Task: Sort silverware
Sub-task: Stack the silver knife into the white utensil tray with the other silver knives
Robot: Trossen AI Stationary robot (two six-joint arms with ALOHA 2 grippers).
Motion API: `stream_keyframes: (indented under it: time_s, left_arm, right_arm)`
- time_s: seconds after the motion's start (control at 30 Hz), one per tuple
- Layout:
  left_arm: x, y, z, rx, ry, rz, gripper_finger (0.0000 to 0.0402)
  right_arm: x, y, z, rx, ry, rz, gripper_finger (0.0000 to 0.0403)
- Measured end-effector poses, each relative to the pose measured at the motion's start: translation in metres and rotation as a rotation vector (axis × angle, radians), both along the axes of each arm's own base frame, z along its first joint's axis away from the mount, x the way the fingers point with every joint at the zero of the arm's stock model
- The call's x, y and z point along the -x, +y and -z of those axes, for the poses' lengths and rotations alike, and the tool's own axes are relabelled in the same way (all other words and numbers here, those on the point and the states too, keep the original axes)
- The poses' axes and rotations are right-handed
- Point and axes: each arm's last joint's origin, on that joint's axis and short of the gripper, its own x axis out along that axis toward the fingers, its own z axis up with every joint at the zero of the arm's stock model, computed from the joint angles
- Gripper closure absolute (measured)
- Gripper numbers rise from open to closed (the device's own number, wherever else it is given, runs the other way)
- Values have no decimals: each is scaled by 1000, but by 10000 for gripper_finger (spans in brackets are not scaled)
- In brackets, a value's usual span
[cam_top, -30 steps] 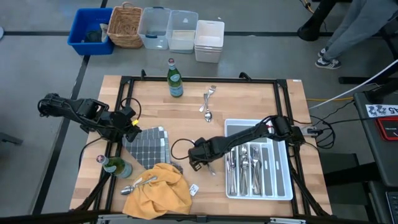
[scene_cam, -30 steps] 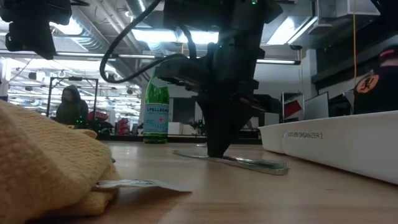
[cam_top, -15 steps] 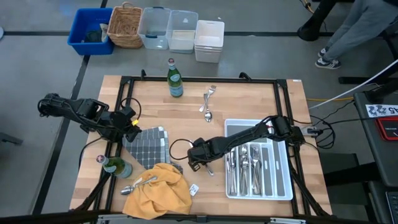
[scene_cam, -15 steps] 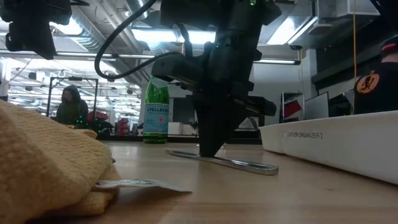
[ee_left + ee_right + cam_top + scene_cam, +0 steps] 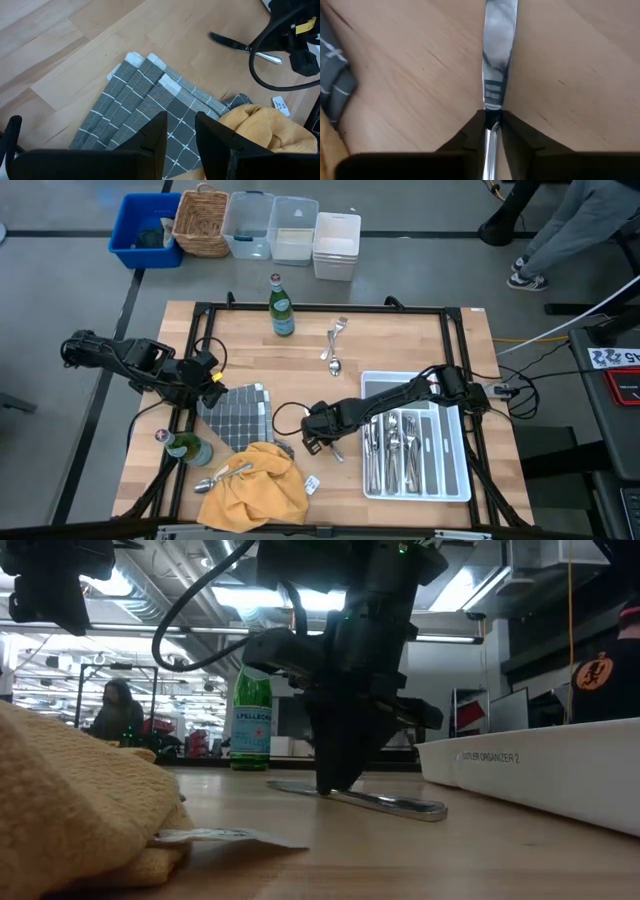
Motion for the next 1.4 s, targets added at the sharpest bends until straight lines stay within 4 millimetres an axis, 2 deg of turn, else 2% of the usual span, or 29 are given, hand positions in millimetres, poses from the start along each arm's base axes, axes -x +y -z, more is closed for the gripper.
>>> stream_keyframes:
  time_s: [0.17,0.27,0.43,0.7,1.4]
  left_arm:
    - [0,0,0,0,0,0,314]
    - [0,0,0,0,0,0,314]
    - [0,0,0,0,0,0,314]
    - [0,0,0,0,-1,0,314]
    - [0,0,0,0,0,0,314]
  right_arm:
    - [0,0,1,-4,0,-1,301]
    - [0,0,0,-4,-2,-1,290]
    - [0,1,0,-8,1,-3,288]
    - [-7,0,-15,68,-38,-18,288]
    - [-7,1,-11,78,-27,-16,288]
